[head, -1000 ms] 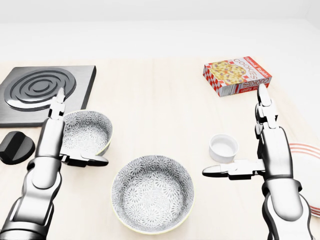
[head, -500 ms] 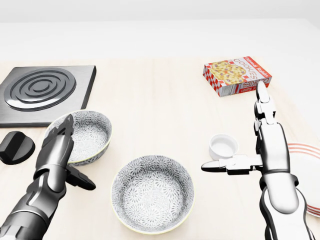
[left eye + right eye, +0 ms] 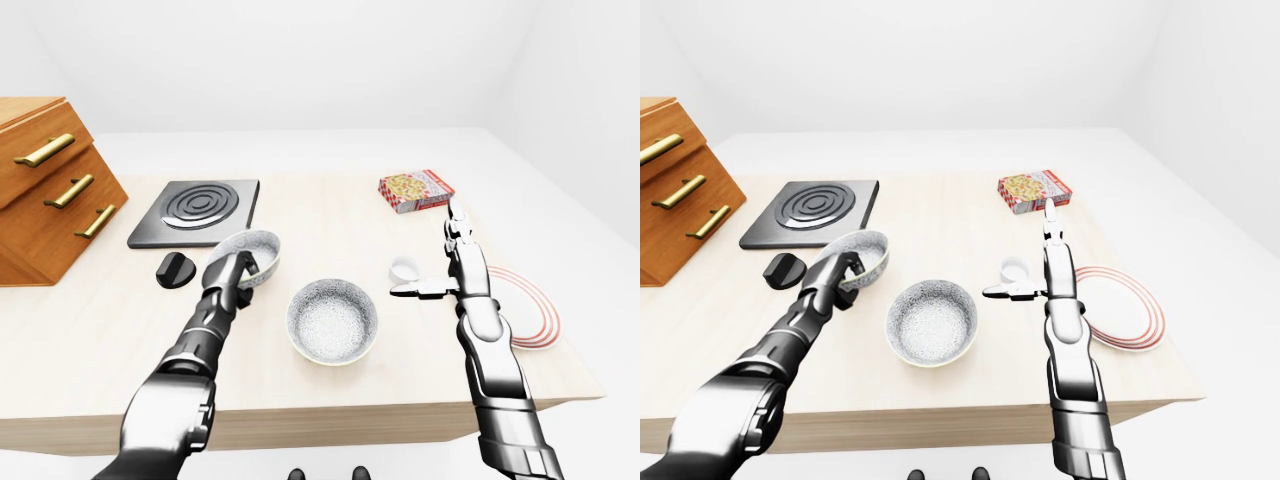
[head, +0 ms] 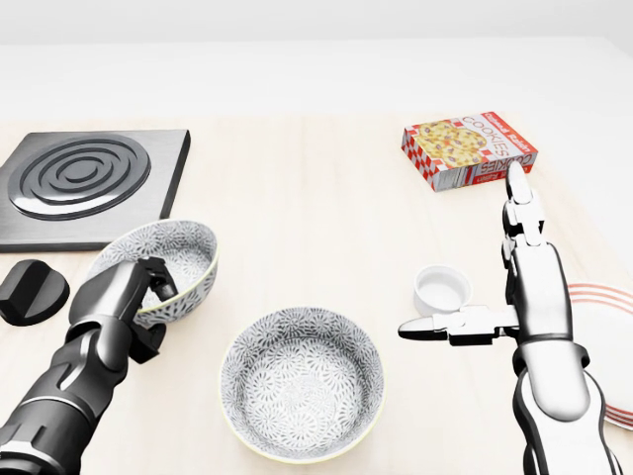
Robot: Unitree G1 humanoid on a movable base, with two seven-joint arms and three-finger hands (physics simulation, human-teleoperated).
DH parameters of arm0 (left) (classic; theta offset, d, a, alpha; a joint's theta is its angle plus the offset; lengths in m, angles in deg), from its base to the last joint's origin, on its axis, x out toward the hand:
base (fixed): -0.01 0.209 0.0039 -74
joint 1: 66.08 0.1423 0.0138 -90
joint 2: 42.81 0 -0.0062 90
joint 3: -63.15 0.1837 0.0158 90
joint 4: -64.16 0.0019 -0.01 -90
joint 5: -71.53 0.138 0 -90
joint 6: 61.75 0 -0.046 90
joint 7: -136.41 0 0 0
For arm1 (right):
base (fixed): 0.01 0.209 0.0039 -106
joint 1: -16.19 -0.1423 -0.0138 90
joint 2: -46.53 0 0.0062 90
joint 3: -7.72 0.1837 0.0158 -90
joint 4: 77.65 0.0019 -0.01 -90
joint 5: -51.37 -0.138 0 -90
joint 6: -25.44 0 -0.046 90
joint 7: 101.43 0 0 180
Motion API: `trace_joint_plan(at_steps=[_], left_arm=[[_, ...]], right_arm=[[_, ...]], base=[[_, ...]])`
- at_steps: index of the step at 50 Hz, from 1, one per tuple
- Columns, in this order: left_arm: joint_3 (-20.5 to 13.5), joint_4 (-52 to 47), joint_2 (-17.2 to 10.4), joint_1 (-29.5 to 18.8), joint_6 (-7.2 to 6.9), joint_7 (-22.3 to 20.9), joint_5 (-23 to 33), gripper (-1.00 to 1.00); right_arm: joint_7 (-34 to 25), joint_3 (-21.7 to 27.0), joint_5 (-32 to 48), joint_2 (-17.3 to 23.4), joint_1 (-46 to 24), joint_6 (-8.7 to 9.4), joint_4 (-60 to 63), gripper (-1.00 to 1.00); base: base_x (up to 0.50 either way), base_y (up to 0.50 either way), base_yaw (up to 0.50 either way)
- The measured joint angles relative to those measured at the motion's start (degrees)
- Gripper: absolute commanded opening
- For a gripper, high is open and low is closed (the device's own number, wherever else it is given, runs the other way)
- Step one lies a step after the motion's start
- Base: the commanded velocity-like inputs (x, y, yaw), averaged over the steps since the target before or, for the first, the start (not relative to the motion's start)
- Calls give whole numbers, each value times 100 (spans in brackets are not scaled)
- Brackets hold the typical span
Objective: Pick the akita bowl from table center and place it on the plate.
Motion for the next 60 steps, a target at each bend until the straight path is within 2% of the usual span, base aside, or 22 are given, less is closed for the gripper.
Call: trace_joint_plan(at_steps=[10, 19, 29, 39, 49, 60], left_arm=[[-64, 15, -6, -37, 0, -66, 85, -100], [59, -358, 11, 109, 0, -190, 207, -100], [56, -2554, 109, 796, -28, -1222, 434, -100], [-32, -4716, 290, 1408, -204, -2345, 681, -100], [7, -5986, 524, 1765, -420, -3064, 877, -100], [177, -6906, 819, 2060, -587, -3597, 1114, -100]], right_arm=[[-7, 2, -2, -1, 8, 0, 42, 100], [-22, 9, -5, -3, 29, 0, 113, 100], [-34, 8, 1, -4, 22, 0, 194, 100], [-86, 4, 41, 17, -2, 0, 284, 100], [-355, -119, 321, 78, -142, 0, 373, 100], [-987, -382, 1202, 149, -588, 0, 325, 100]], base=[[0, 0, 0], [0, 0, 0], [0, 0, 0], [0, 0, 0], [0, 0, 0], [0, 0, 0]])
